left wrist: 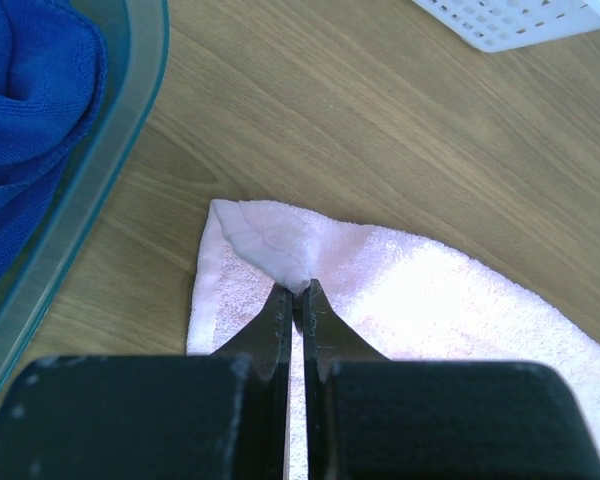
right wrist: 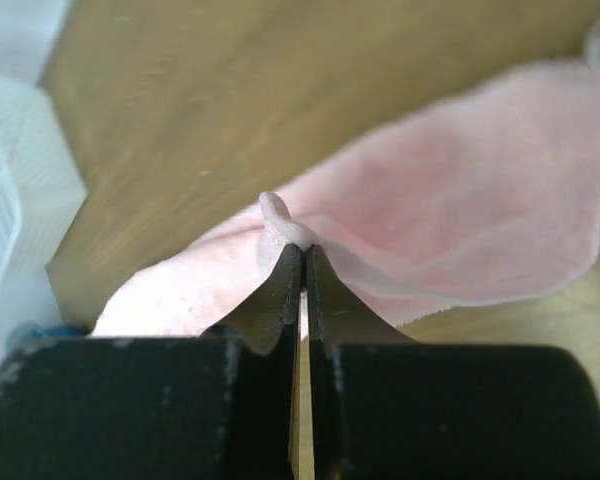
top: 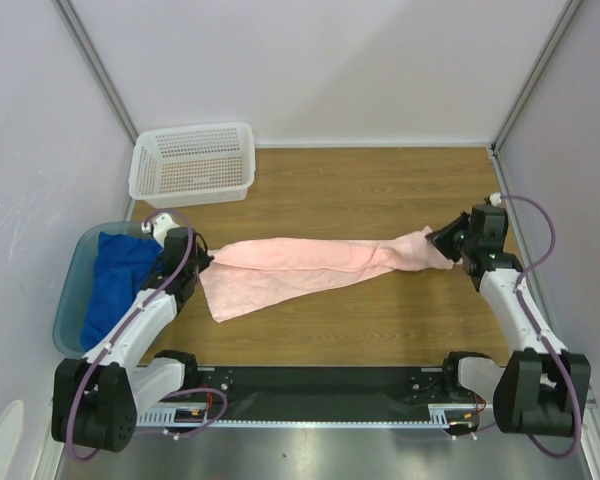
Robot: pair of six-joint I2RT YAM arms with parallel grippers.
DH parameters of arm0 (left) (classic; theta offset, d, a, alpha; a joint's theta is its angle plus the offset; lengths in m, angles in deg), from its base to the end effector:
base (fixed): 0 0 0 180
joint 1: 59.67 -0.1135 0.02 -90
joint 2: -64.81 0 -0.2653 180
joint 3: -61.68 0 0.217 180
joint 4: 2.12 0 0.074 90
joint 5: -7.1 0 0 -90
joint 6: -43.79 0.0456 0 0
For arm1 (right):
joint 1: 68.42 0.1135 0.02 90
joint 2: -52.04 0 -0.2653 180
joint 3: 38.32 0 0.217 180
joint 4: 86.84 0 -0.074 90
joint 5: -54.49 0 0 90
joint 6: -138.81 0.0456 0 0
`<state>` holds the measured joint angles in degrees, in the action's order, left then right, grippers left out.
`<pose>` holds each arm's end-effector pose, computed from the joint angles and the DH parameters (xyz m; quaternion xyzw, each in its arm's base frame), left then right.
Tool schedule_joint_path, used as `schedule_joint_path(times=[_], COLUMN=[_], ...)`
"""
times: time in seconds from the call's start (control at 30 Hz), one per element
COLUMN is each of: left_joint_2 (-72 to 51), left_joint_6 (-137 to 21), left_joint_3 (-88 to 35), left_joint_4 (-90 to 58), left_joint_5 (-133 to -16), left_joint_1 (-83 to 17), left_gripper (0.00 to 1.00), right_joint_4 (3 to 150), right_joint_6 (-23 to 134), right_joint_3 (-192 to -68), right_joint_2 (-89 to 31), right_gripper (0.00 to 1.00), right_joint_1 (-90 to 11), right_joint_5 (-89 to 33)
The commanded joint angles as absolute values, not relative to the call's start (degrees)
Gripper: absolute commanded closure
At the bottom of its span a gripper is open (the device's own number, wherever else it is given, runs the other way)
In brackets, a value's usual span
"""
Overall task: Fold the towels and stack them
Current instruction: Flatten out the crumpled towel
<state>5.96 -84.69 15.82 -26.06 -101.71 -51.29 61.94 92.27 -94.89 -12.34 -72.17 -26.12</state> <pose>0.1880 -0.0128 0.2214 -0.2997 0.8334 -0.0411 0.4625 0.2127 -0.0065 0.2483 0.3280 0.8385 0.2151 0.3782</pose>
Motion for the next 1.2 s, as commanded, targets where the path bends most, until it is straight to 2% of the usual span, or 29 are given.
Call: schedule_joint_path(times=[0.0, 0.1, 0.23, 0.3, 0.33, 0.43, 0.53, 0.63, 0.73, 0.97, 1.17], left_joint_2=[7.68, 8.12, 9.0, 9.44, 9.53, 9.27, 8.83, 8.74, 9.44, 9.53, 8.21], left_joint_6=[-83.92, -83.74, -83.91, -83.92, -84.0, -83.92, -84.18, -84.53, -84.88, -85.06, -84.97], left_joint_3=[13.54, 13.63, 13.98, 14.24, 14.33, 14.25, 14.42, 14.77, 15.47, 16.09, 16.35], left_joint_4=[-25.3, -25.65, -26.18, -26.18, -26.09, -25.65, -25.13, -24.95, -24.77, -24.42, -23.37], left_joint_5=[-103.11, -103.38, -104.43, -104.61, -104.69, -104.78, -104.26, -103.73, -103.38, -102.85, -102.32], left_joint_1=[-51.15, -51.15, -51.15, -51.15, -51.15, -51.15, -51.15, -51.15, -51.15, -51.15, -51.15], left_gripper=[1.0, 1.0, 1.0, 1.0, 1.0, 1.0, 1.0, 1.0, 1.0, 1.0, 1.0], right_joint_4=[65.5, 66.12, 56.15, 51.28, 47.7, 39.87, 36.77, 37.89, 42.44, 60.48, 58.74], right_joint_6=[79.94, 75.8, 76.84, 78.95, 79.65, 82.38, 84.13, 89.82, 98.59, 123.65, 126.94], right_joint_3=[-98.5, -95.52, -92.52, -93.22, -93.48, -96.03, -98.4, -98.94, -95.97, -83.31, -83.29], right_joint_2=[-7.83, -3.17, 0.35, -0.61, -1.05, -3.59, -4.65, -5.35, -6.06, -4.04, -2.64], right_gripper=[1.0, 0.98, 0.82, 0.78, 0.63, 0.45, 0.21, 0.07, 0.03, 0.03, 0.06], right_joint_1=[-69.74, -69.3, -69.38, -70.0, -70.09, -70.18, -70.35, -70.96, -72.19, -76.06, -80.27], right_joint_5=[-27.34, -23.13, -20.23, -17.25, -13.23, -11.52, -13.79, -17.84, -18.29, -13.45, -18.54])
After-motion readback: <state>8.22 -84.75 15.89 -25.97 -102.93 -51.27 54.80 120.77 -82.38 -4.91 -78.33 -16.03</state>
